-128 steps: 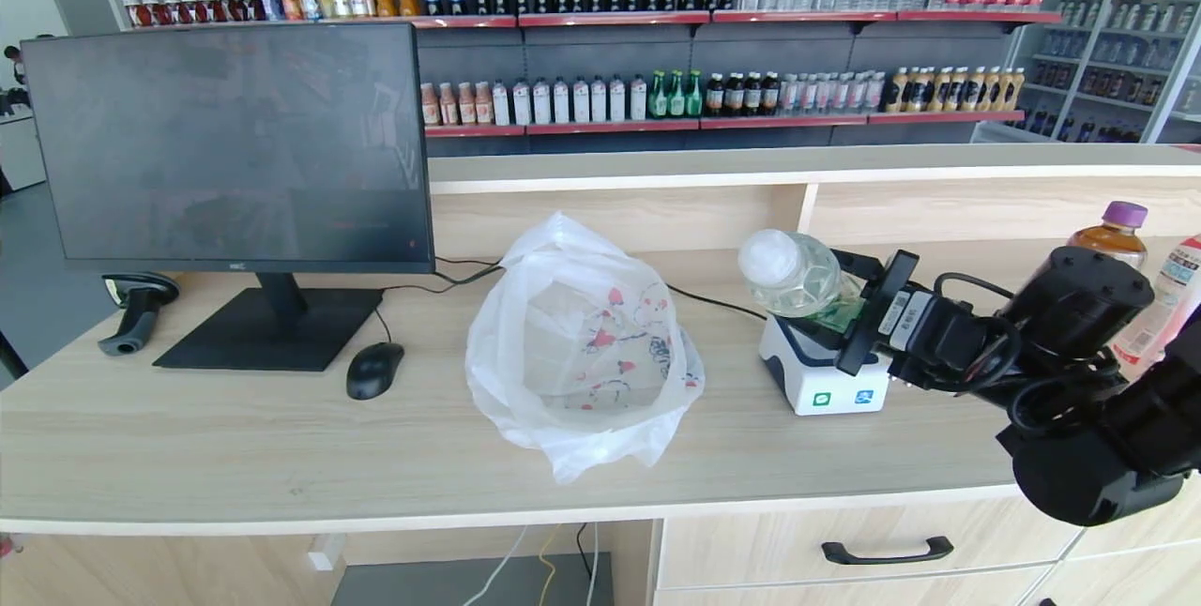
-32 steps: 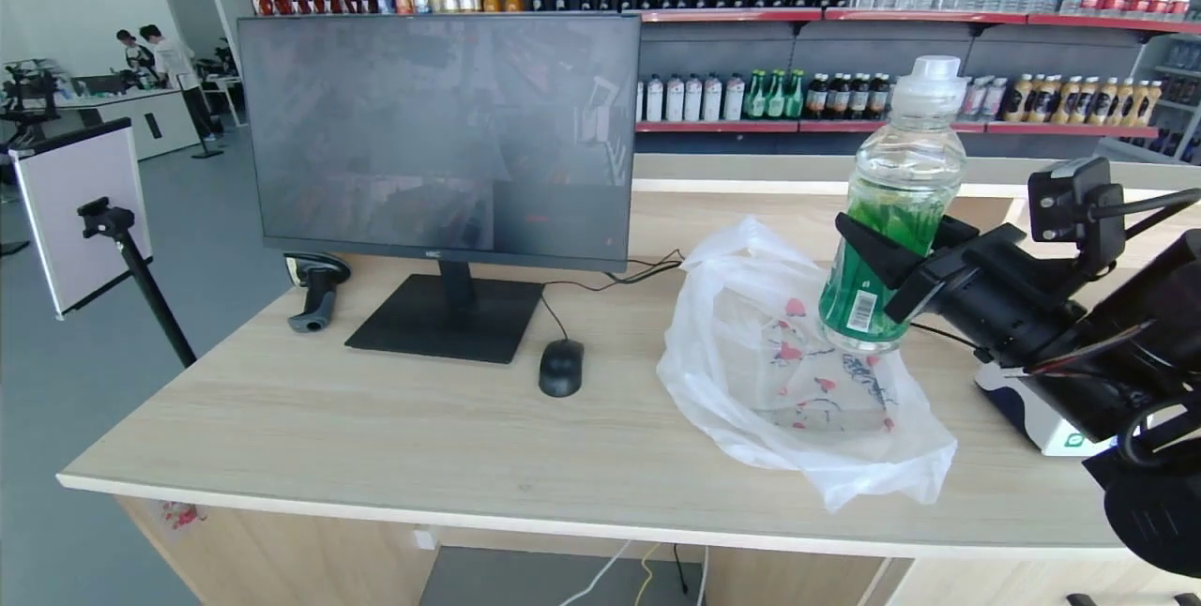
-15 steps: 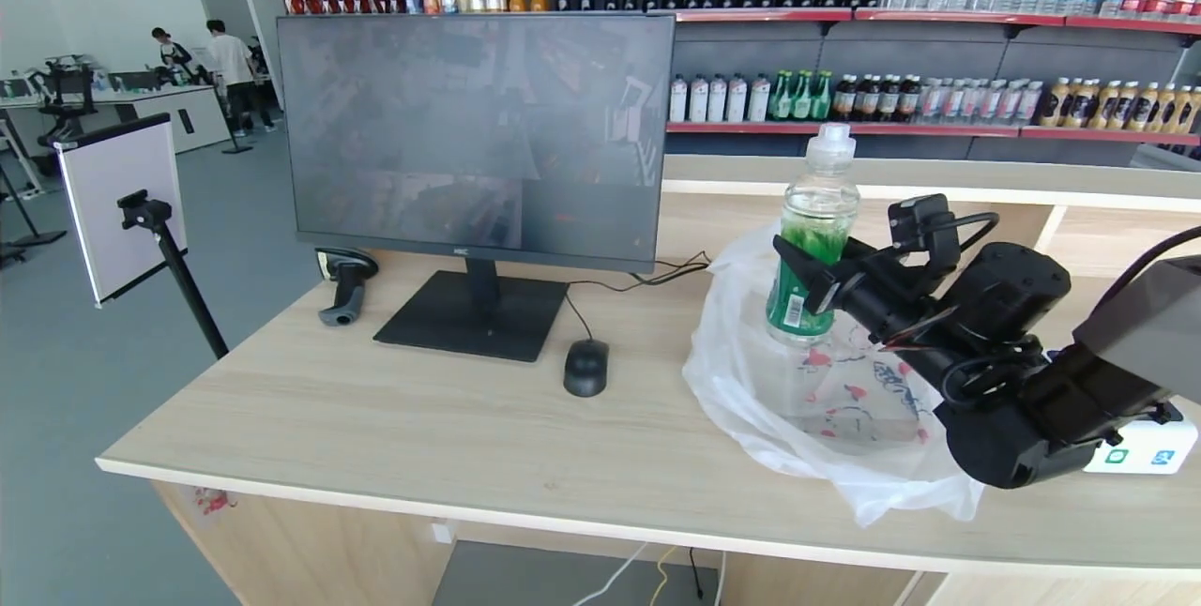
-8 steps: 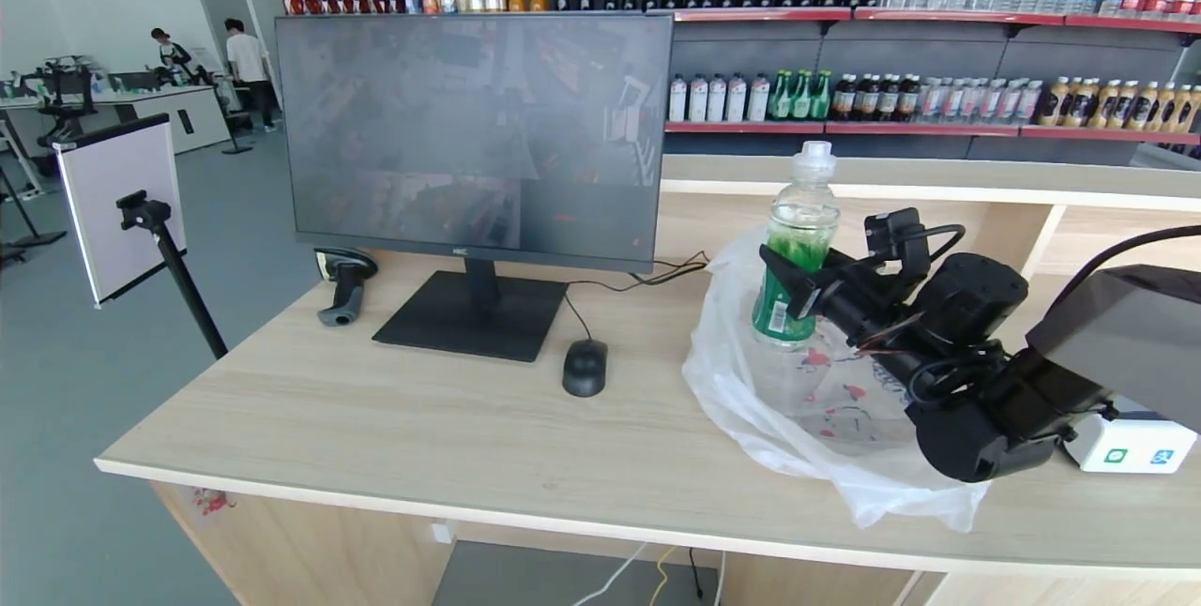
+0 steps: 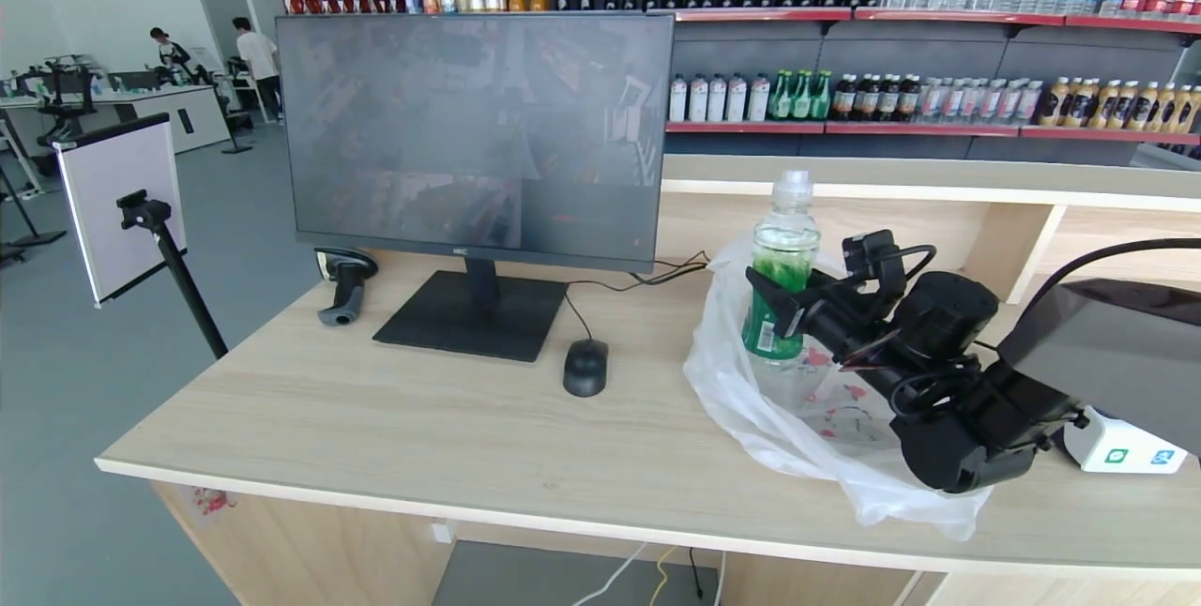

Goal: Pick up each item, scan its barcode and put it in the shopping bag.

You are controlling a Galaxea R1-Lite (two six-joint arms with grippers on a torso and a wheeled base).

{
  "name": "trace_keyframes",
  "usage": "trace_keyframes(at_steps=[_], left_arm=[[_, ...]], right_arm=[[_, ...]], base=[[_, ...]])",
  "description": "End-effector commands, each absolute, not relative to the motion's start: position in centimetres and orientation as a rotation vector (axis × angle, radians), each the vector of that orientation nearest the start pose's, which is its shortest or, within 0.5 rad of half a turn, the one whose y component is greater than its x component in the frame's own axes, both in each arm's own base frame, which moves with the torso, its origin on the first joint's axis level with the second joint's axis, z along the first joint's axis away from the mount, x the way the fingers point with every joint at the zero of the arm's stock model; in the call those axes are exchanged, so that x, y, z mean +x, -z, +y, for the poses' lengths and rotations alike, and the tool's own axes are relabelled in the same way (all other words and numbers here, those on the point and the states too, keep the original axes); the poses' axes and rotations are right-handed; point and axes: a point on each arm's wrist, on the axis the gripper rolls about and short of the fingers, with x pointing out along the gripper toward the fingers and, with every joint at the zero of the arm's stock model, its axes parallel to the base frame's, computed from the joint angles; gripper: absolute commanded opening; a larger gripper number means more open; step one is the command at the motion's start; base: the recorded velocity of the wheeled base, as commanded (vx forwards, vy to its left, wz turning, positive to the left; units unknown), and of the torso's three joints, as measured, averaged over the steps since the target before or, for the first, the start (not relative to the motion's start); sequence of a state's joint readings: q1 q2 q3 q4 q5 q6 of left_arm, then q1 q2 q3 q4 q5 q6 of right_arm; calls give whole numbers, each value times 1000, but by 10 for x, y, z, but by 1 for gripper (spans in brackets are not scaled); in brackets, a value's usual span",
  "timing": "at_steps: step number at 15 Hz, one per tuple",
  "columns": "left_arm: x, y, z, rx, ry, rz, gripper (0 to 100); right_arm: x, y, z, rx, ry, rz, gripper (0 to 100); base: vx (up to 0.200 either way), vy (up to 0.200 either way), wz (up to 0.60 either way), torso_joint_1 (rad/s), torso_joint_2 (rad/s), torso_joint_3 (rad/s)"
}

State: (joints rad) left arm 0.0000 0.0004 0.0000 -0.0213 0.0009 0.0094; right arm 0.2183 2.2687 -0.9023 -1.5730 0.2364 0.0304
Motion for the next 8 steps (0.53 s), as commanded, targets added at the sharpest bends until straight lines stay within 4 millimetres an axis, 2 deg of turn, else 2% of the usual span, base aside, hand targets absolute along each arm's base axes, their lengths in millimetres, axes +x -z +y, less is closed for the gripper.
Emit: trace_keyframes(at_steps=[1,8], left_arm=[[-23,-78,0,9,-2,-23,100],[-23,-78,0,9,-2,-21,100]], right_arm=[[392,-93,93,27,-457,-195,0],[383,-85,90,27,-457,-147,0]], base=[[0,0,0,0,0,0],[0,0,0,0,0,0]])
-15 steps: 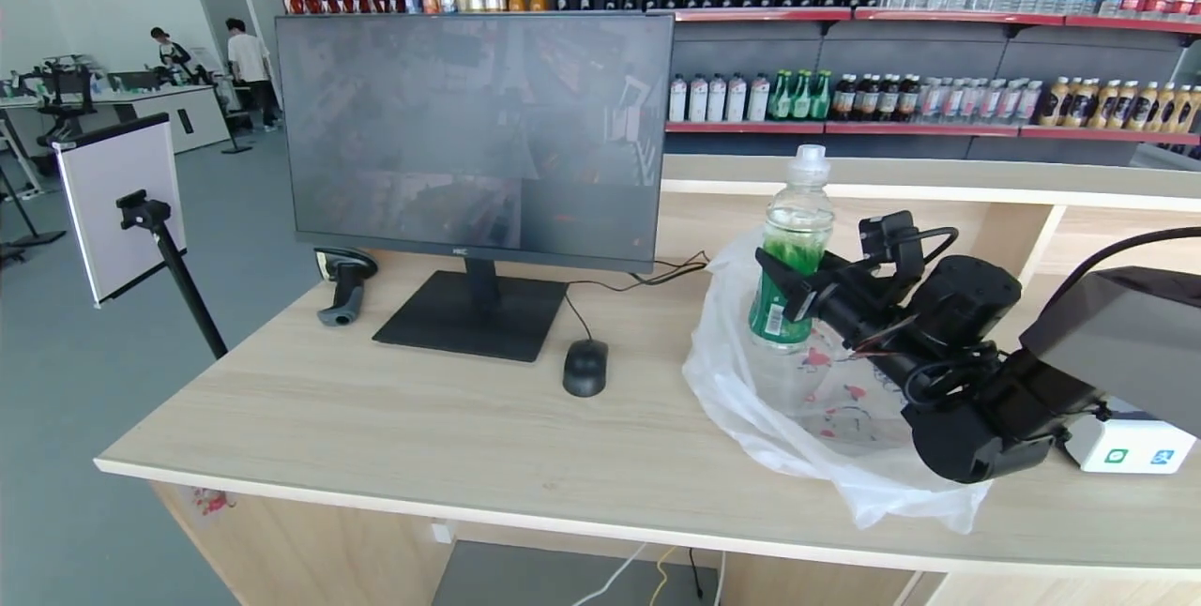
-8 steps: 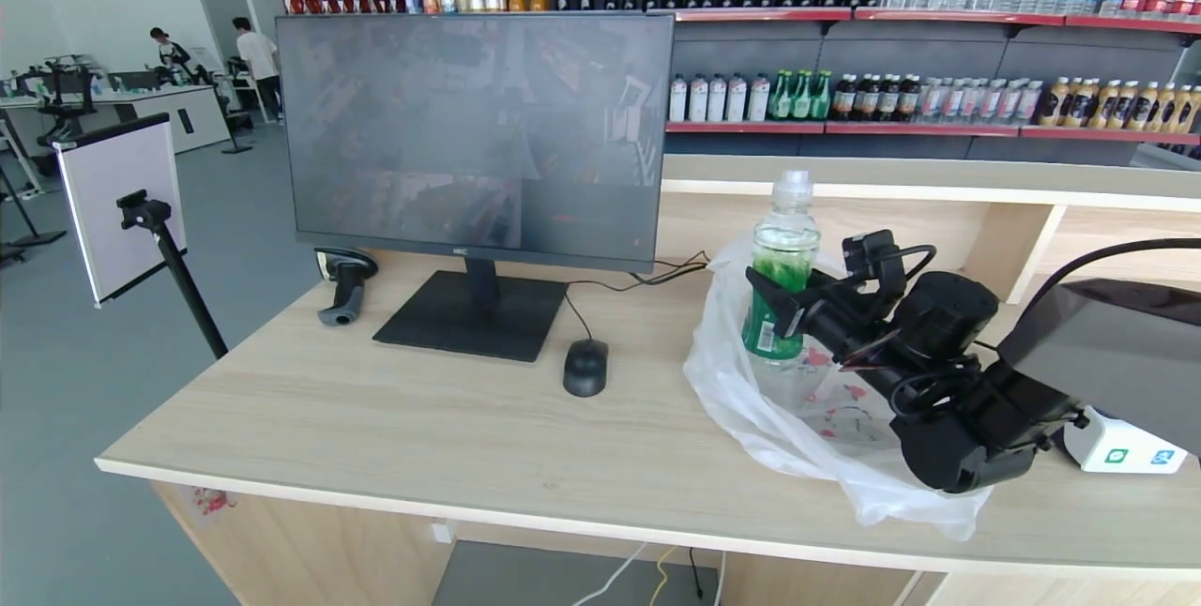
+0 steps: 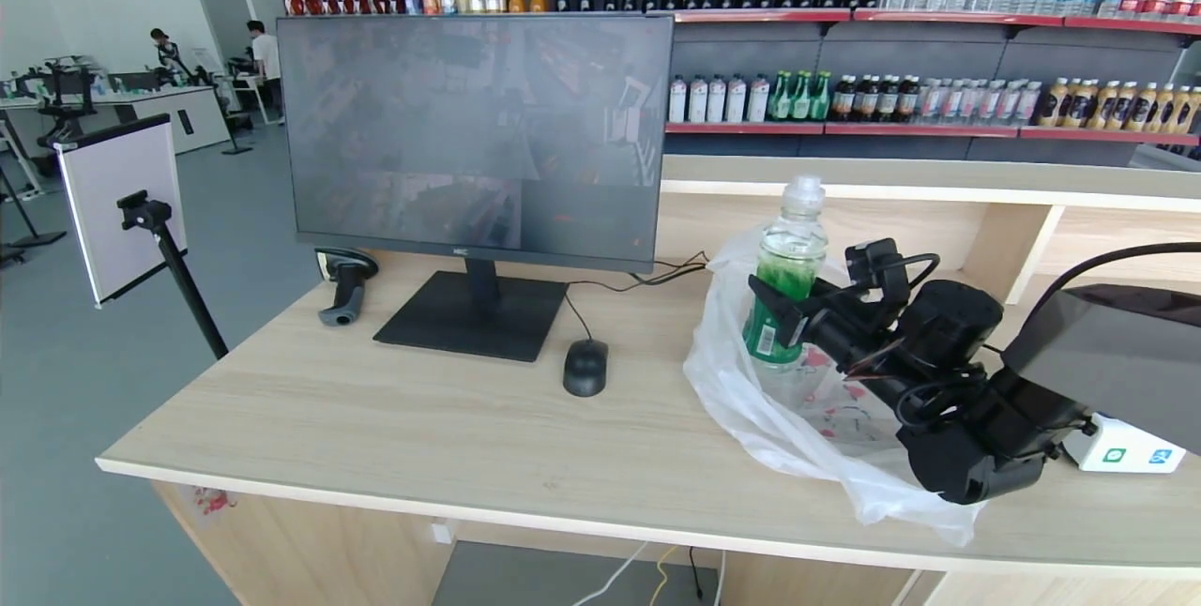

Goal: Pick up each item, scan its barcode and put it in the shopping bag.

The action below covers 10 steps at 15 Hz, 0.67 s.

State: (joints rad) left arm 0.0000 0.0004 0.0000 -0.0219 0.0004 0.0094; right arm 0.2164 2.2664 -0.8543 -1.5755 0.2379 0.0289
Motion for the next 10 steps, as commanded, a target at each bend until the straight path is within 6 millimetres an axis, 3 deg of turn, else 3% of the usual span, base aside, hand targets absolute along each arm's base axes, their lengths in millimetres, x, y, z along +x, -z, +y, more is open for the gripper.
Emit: trace_keyframes(at_steps=[1,6,7,10], left_arm=[[-23,-78,0,9,0,-21,100],[-23,-78,0,0,-2,-21,100],[-23,-78,0,0,-2,-21,100],[-23,-78,0,0,-2,-20,100]], right_arm=[[382,-86,90,27,-457,-148,0],[379,-87,88,27,-454,-140,0],[377,-88,88,25,-454,-141,100],[374,-90,87,27,-454,-139,100]], base=[[0,0,0,0,0,0],[0,0,0,0,0,0],[0,0,0,0,0,0],[0,0,0,0,0,0]])
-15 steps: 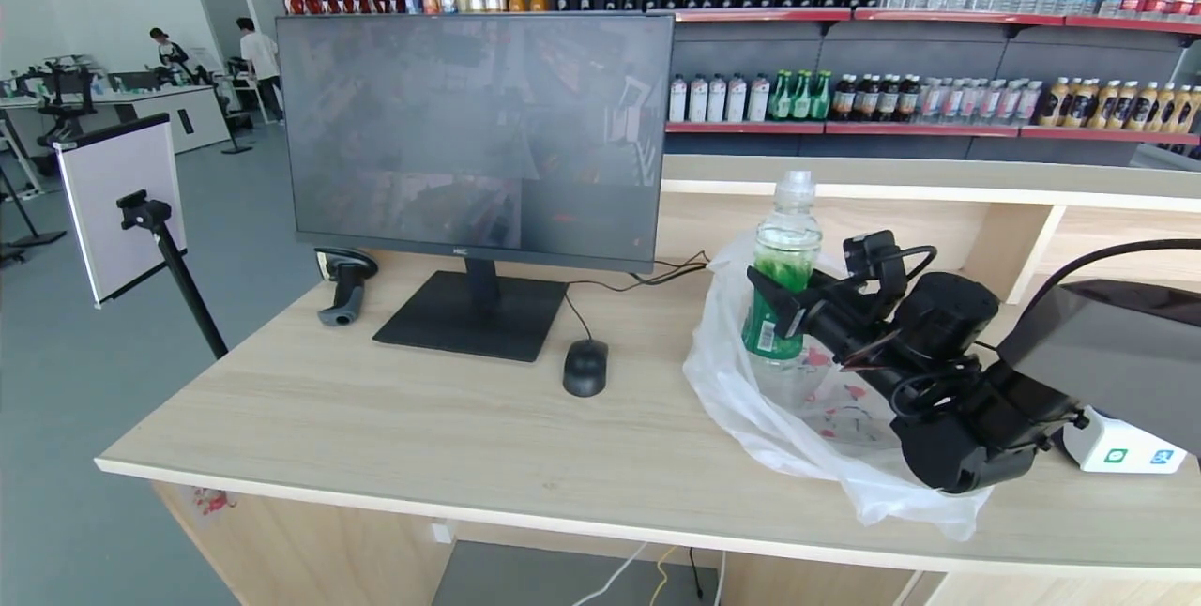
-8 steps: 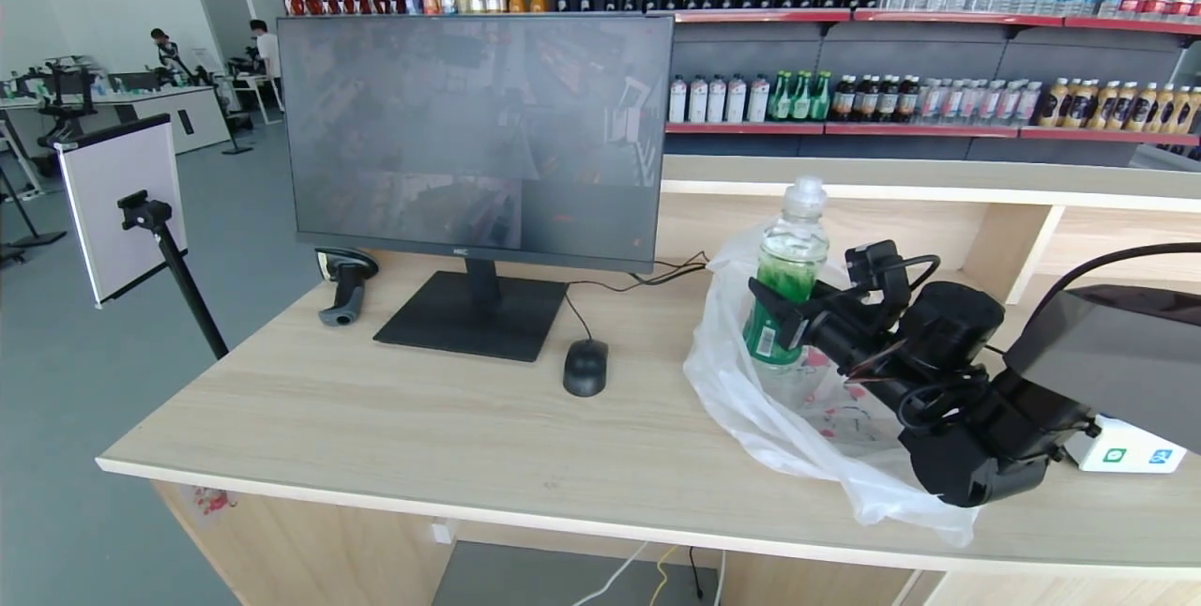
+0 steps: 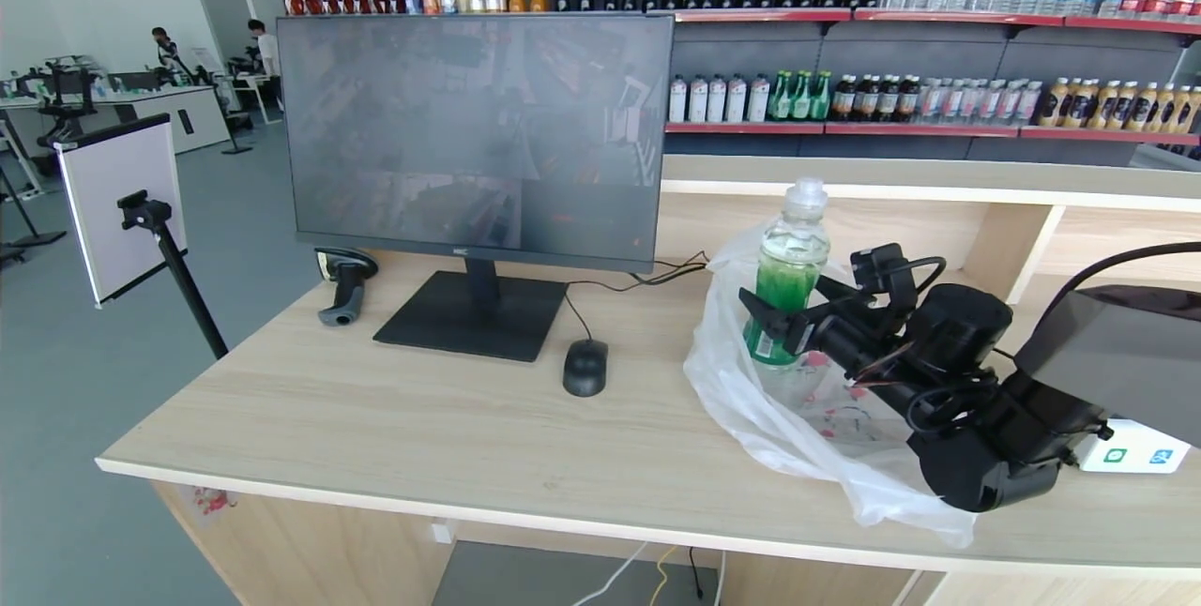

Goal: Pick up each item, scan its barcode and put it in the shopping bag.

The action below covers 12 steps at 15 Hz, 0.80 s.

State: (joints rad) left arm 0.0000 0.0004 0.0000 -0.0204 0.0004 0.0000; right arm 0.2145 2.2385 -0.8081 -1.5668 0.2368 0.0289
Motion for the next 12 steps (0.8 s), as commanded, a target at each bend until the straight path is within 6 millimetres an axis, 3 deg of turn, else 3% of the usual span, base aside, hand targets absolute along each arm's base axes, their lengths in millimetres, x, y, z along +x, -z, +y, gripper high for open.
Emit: trace_keyframes(at_steps=[1,8,12], left_arm=[[-23,-78,0,0,0,-21,100],[-23,-77,0,2,0,-18,100],[-23,-77,0,2,0,-14,100]], right_arm=[[374,-95,86,27,-452,-153,100],[345,-112,79,22,-449,-145,100],[325,-133,73,21,-444,-182,100]], base=[[0,0,0,0,0,0],[0,0,0,0,0,0],[0,0,0,0,0,0]])
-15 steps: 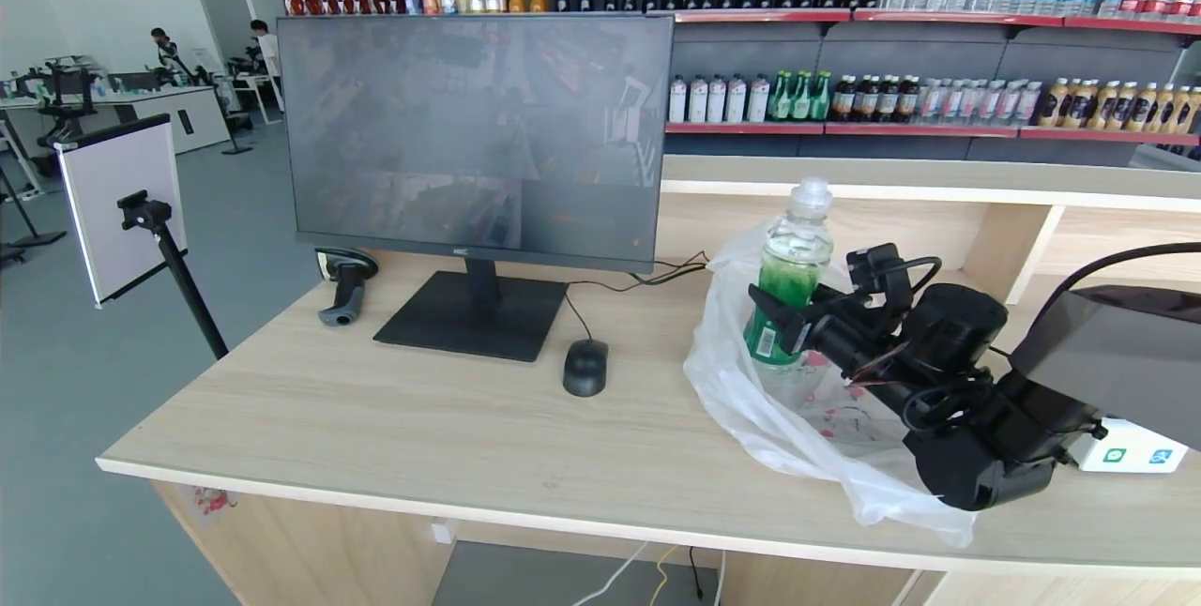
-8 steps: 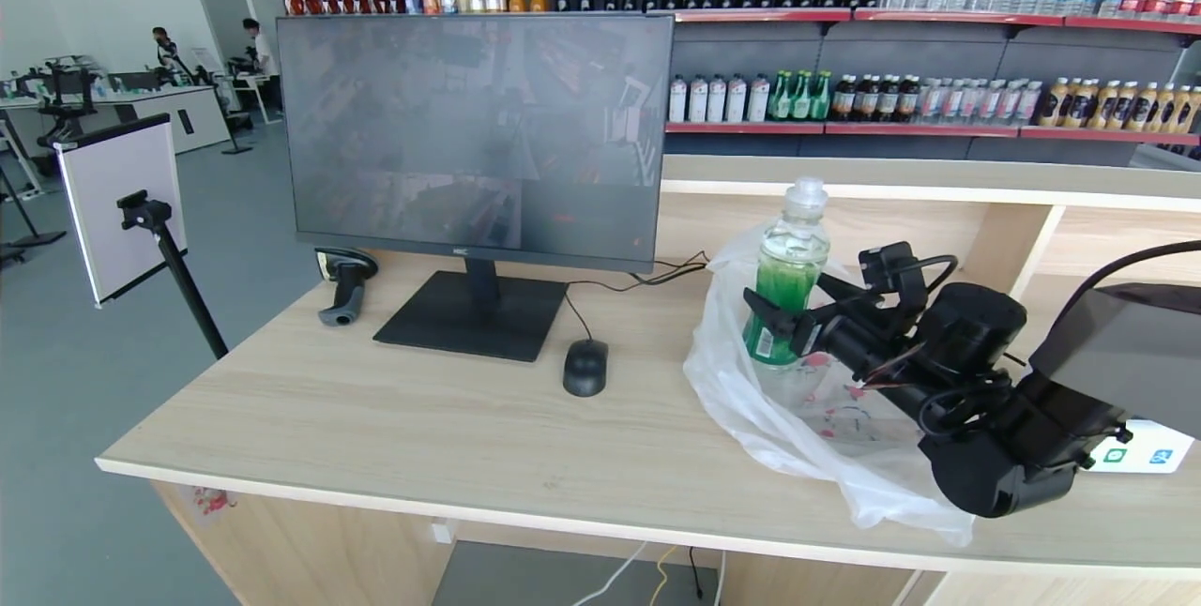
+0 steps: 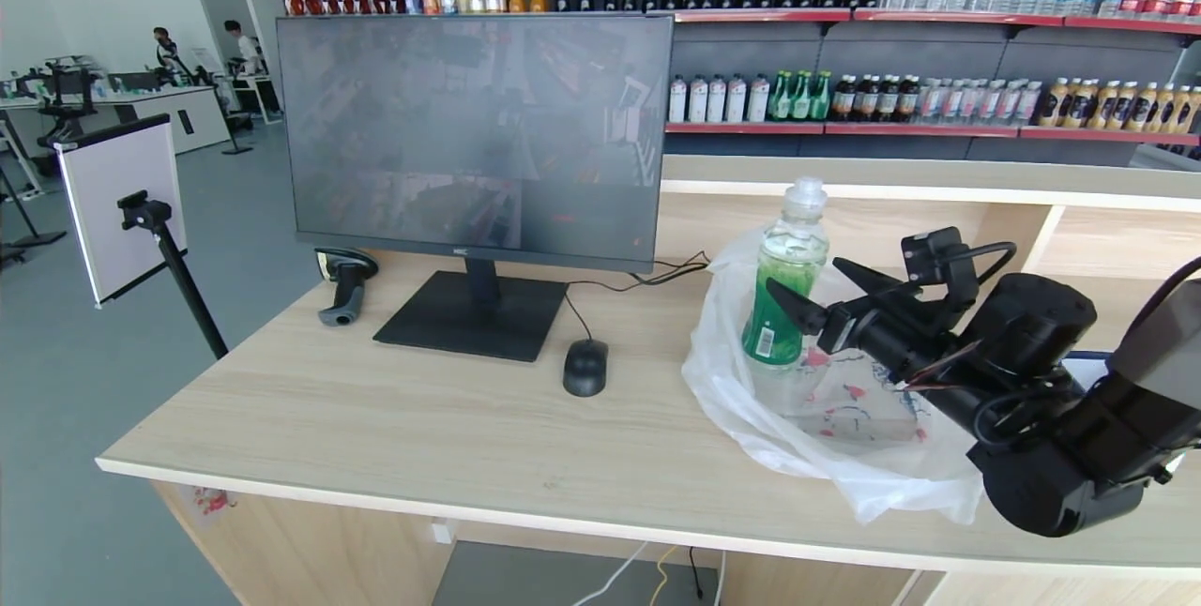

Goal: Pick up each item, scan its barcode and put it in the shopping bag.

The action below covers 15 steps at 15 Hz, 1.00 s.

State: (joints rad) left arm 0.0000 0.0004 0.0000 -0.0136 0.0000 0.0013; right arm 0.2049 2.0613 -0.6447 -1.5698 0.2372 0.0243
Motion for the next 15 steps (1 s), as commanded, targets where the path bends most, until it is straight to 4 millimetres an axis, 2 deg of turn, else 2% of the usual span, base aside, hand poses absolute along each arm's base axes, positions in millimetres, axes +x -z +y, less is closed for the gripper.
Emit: trace_keyframes(at_steps=[1,4,9,15], left_arm=[[-23,-77,0,2,0,-14,100],[-23,-77,0,2,0,-14,100],[-23,-77,0,2,0,-12,100],[-23,-77,0,21,0,-14,100]], right_arm=[[317,-138,74,19,-450,-189,100],[300,-159,71,-28,-447,-253,100],[271,-170,60,-43,-430,-270,100],[260,-180,56,-85,-413,-310,100]], base=[[0,0,0,0,0,0],[0,0,0,0,0,0],[0,0,0,0,0,0],[0,0,0,0,0,0]])
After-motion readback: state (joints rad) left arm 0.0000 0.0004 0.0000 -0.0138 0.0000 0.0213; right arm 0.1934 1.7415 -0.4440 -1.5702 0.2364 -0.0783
